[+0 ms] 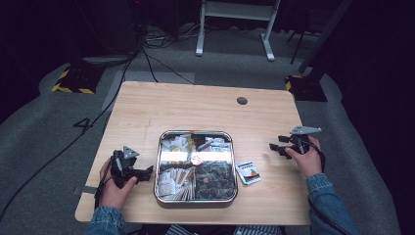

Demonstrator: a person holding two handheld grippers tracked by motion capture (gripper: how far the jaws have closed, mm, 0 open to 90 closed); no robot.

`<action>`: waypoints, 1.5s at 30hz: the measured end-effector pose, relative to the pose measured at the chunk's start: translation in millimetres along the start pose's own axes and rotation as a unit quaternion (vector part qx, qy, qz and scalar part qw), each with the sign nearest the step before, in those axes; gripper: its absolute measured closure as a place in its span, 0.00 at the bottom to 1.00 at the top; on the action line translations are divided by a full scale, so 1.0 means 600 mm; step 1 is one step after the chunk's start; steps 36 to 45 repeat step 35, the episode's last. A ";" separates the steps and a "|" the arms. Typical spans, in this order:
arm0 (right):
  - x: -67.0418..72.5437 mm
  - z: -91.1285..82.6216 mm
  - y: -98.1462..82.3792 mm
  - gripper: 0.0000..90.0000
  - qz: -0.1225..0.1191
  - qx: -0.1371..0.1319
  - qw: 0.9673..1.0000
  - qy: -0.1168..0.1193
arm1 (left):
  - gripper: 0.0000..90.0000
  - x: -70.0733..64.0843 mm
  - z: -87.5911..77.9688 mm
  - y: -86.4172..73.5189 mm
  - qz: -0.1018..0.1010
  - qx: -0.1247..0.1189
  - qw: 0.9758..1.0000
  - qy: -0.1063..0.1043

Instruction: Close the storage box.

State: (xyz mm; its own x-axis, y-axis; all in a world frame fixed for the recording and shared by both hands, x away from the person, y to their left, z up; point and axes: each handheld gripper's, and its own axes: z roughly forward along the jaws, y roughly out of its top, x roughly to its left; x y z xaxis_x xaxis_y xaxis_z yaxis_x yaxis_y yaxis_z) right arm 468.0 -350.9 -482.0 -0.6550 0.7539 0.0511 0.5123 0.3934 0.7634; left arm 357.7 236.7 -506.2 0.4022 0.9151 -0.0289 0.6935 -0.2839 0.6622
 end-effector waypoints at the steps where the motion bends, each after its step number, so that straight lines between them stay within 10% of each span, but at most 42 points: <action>1: 0.000 0.004 -0.002 0.41 -0.001 0.003 1.000 -0.001 | 0.00 0.000 0.000 0.000 0.000 0.000 1.000 0.000; 13: 0.007 0.029 -0.015 0.35 -0.017 0.023 1.000 -0.001 | 0.00 0.000 0.000 0.000 0.000 0.000 1.000 0.000; 25: 0.001 0.041 -0.015 0.08 -0.023 0.030 0.999 -0.017 | 0.00 0.000 0.000 0.000 0.000 0.000 1.000 0.000; 45: 0.002 0.042 -0.015 0.06 -0.025 0.033 0.999 -0.015 | 0.00 0.000 0.001 0.001 0.001 0.000 1.000 0.000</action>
